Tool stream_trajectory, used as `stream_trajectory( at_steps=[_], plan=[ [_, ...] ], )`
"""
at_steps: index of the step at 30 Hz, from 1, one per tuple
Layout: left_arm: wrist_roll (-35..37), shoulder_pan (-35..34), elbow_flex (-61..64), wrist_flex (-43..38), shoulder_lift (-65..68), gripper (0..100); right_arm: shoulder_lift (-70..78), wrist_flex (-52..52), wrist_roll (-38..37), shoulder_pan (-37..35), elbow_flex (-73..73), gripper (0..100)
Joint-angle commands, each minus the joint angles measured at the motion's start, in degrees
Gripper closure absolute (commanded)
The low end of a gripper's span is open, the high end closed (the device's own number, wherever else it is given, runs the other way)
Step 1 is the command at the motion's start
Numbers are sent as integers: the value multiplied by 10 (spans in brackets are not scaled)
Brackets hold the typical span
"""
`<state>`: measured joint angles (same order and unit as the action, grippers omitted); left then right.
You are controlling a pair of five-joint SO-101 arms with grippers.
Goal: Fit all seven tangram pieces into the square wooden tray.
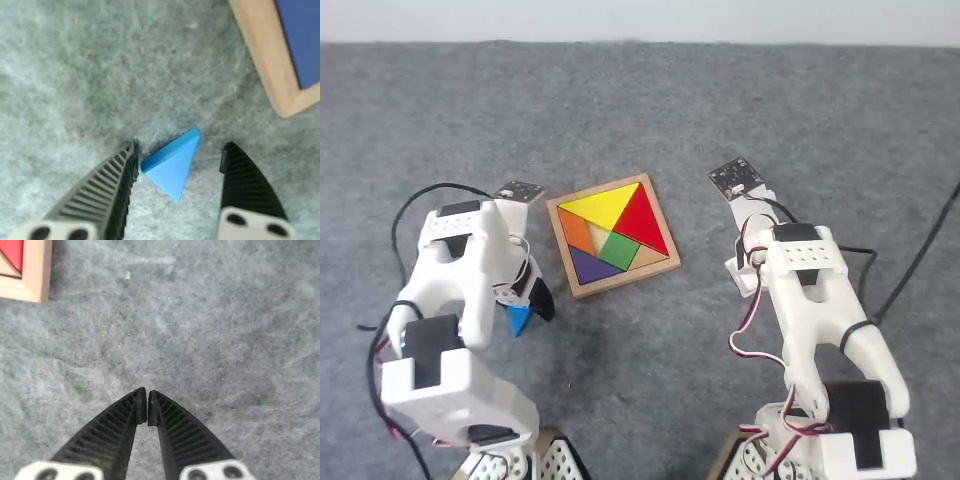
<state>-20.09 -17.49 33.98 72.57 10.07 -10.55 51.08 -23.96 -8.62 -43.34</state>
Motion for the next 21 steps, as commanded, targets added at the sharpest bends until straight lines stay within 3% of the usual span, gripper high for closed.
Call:
stream_trajectory(
  at_steps=[1,21],
  plan=[
    [-35,-5,35,14,3,754,-35,6,4,6,25,990],
    [-59,-2,39,13,3,830,-35,5,4,6,25,990]
  ],
)
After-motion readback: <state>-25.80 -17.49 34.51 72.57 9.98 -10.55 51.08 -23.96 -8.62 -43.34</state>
